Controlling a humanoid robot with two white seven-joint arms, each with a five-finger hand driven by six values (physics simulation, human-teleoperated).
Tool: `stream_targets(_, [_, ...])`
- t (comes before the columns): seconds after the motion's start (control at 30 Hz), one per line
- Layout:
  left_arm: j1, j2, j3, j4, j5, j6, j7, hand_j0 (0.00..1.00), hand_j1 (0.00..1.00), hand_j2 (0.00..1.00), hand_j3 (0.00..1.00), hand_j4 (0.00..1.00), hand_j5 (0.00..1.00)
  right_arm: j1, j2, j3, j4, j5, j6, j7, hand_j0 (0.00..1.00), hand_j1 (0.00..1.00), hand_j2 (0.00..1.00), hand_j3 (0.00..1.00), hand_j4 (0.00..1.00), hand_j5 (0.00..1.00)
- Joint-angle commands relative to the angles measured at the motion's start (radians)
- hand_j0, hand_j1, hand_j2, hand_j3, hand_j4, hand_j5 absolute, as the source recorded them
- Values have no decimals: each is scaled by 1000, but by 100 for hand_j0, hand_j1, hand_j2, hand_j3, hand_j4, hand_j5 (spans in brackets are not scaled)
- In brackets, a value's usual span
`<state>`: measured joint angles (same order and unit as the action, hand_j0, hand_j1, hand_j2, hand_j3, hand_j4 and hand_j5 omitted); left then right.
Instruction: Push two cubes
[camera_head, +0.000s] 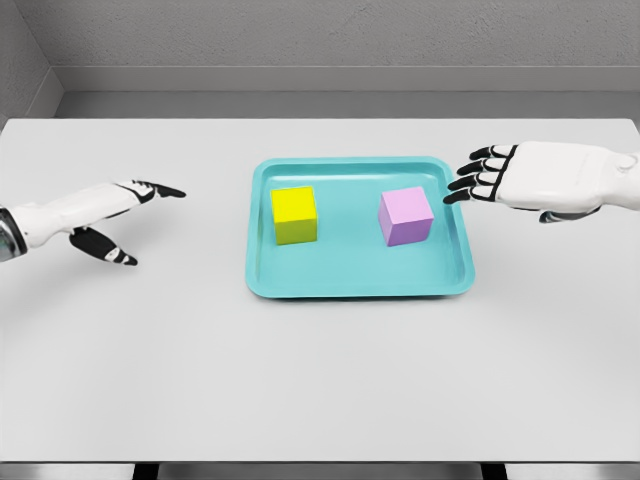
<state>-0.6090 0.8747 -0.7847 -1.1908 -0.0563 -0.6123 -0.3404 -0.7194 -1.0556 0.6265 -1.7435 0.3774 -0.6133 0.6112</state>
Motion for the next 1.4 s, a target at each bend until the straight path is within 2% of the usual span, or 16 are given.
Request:
stream_targets(0.0, [0, -6, -8, 0, 6, 1, -28, 100, 100, 100, 100, 100, 100, 0, -1, -1, -1, -3, 2, 0, 100, 100, 100, 100, 100, 100])
stream_targets(0.13, [-2, -6, -10, -1, 1, 1, -39, 100, 100, 100, 100, 100, 100, -2, -14, -8, 5, -6, 2, 0, 100, 100, 100, 100, 100, 100])
stream_targets(0.17, [-11, -6, -8, 0, -22, 1, -39, 89, 89, 89, 89, 89, 89, -3, -12, -10, 12, -9, 2, 0, 100, 100, 100, 100, 100, 100])
stream_targets(0.2, [-18, -5, -8, 0, -48, 1, -68, 66, 66, 66, 66, 66, 66, -2, -20, -16, 30, -11, 2, 0, 100, 100, 100, 100, 100, 100])
stream_targets(0.23, [-26, -3, -11, 0, -50, 1, -106, 23, 23, 23, 23, 23, 23, -2, -70, -51, 55, -11, 2, 0, 100, 100, 100, 100, 100, 100])
stream_targets(0.27, [-47, -9, -59, -3, -56, 1, -132, 13, 13, 13, 13, 13, 13, 0, -98, -67, 70, -12, 2, 0, 100, 100, 100, 100, 100, 100])
stream_targets(0.3, [-123, -42, -122, 5, -88, 1, -177, 11, 11, 11, 11, 11, 11, -3, -87, -64, 70, -11, 2, 0, 100, 100, 100, 100, 100, 100])
stream_targets(0.4, [-176, -74, -149, 0, -175, 1, -270, 10, 10, 10, 10, 10, 10, -38, -9, -45, 64, -3, 2, 0, 100, 100, 100, 100, 100, 100])
stream_targets(0.47, [-241, -112, -148, 8, -171, 1, -270, 10, 10, 10, 10, 10, 10, -58, 11, 22, 64, 12, 2, 0, 97, 97, 97, 97, 97, 97])
stream_targets(0.57, [-255, -115, -143, 10, -154, 1, -270, 14, 14, 14, 14, 14, 14, -58, 15, 91, 58, 24, 2, 0, 4, 4, 4, 4, 4, 4])
stream_targets(0.6, [-290, -100, -139, 11, -166, 1, -270, 10, 10, 10, 10, 10, 10, -58, 19, 108, 59, 26, 2, 0, 0, 0, 0, 0, 0, 0])
stream_targets(0.73, [-311, -128, -143, 10, -160, 1, -270, 8, 8, 8, 8, 8, 8, -64, 39, 121, 70, 31, 2, 0, 0, 0, 0, 0, 0, 0])
stream_targets(0.77, [-331, -131, -146, 7, -166, 1, -270, 17, 17, 17, 17, 17, 17, -67, 46, 121, 84, 31, 2, 0, 0, 0, 0, 0, 0, 0])
stream_targets(0.97, [-345, -212, -153, 10, -201, 1, -270, 7, 7, 7, 7, 7, 7, -84, 81, 133, 125, 31, 2, 0, 0, 0, 0, 0, 0, 0])
stream_targets(1.17, [-348, -270, -157, 16, -347, 1, -270, 3, 3, 3, 3, 3, 3, -123, 160, 162, 206, 50, 2, 0, 0, 0, 0, 0, 0, 0])
stream_targets(1.37, [-359, -304, -188, 31, -422, 1, -270, 4, 4, 4, 4, 4, 4, -133, 226, 177, 272, 77, 2, 0, 0, 0, 0, 0, 0, 0])
